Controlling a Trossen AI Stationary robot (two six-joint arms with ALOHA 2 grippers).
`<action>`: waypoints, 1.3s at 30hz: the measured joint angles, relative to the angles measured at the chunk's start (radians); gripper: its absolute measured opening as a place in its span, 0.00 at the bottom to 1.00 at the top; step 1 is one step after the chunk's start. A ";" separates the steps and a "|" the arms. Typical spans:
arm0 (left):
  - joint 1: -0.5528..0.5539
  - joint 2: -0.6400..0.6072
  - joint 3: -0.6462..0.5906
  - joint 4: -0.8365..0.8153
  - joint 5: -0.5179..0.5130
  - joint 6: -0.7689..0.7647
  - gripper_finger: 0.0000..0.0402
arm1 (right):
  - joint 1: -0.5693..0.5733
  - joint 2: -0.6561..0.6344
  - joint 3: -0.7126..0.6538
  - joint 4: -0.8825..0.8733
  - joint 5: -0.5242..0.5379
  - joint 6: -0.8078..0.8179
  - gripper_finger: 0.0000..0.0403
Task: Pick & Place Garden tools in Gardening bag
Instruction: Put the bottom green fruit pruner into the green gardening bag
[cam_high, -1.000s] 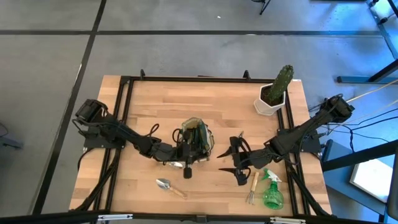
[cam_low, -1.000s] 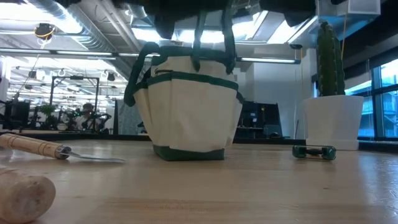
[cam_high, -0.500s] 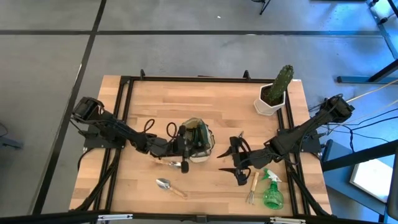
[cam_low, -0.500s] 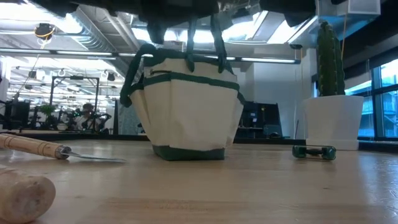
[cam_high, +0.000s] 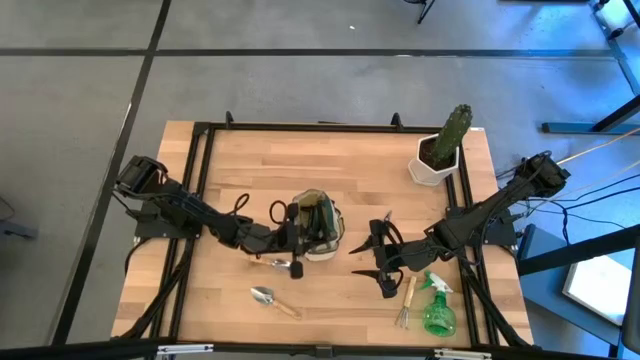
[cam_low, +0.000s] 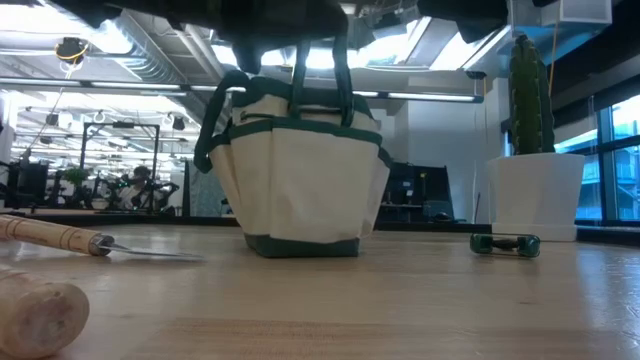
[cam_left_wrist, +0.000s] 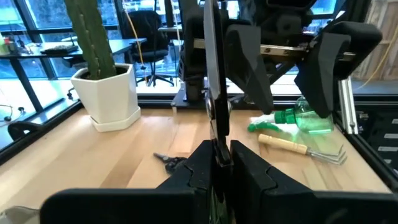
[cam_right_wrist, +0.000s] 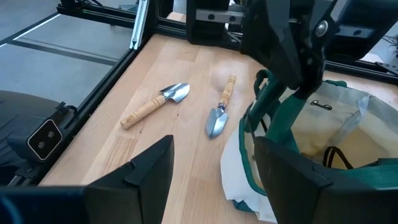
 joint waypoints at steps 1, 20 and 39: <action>0.000 0.000 0.000 -0.004 0.003 0.000 0.07 | 0.000 0.000 0.000 0.000 0.000 0.000 0.56; 0.025 0.079 0.001 -0.004 0.062 -0.046 0.07 | 0.000 0.001 0.000 0.022 0.000 -0.004 0.56; -0.049 0.114 0.001 -0.073 -0.069 -0.136 0.07 | 0.000 0.001 0.000 0.021 -0.001 -0.004 0.56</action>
